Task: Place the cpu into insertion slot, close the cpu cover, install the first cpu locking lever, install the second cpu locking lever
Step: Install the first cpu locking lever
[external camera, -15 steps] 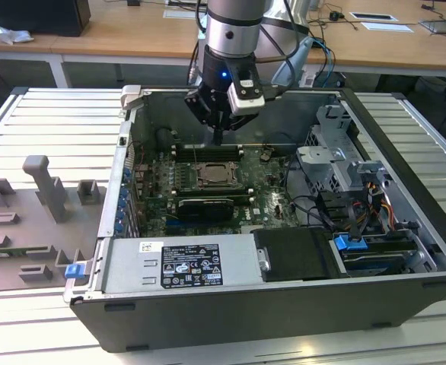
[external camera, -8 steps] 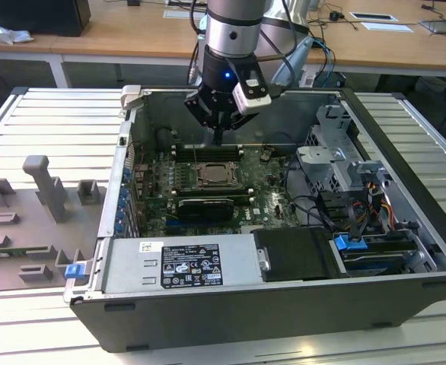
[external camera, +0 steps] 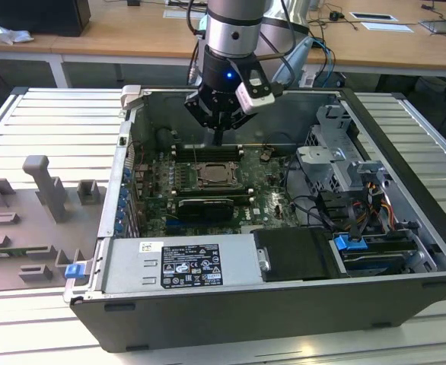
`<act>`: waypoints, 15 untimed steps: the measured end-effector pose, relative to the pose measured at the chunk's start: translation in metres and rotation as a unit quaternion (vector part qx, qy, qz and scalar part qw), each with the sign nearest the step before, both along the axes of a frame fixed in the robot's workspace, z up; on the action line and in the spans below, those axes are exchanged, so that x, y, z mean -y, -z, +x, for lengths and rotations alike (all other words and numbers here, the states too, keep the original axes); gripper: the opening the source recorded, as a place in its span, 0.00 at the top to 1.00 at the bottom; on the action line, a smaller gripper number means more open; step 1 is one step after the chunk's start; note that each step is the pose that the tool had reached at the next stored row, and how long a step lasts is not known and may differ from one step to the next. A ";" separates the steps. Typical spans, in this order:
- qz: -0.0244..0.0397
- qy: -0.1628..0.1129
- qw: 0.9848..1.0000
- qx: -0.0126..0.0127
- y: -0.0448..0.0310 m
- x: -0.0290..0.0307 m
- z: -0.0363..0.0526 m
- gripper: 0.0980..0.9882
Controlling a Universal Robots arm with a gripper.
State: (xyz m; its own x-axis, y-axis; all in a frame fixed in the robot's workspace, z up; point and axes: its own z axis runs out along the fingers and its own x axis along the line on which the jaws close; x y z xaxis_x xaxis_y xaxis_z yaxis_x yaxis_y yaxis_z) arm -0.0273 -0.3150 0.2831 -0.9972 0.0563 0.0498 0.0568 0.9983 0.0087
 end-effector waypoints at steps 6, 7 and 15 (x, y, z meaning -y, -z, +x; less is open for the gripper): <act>0.000 -0.012 1.000 0.000 0.0000 0.0000 0.0000 0.99; 0.000 -0.014 1.000 0.000 0.0000 0.0000 0.0000 0.99; 0.000 -0.019 1.000 0.000 0.0000 0.0000 -0.0012 0.99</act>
State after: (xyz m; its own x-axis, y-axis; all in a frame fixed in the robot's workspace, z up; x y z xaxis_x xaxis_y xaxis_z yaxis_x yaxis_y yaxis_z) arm -0.0285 -0.3150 0.2831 -0.9986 0.0183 0.0497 0.0188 0.9998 0.0087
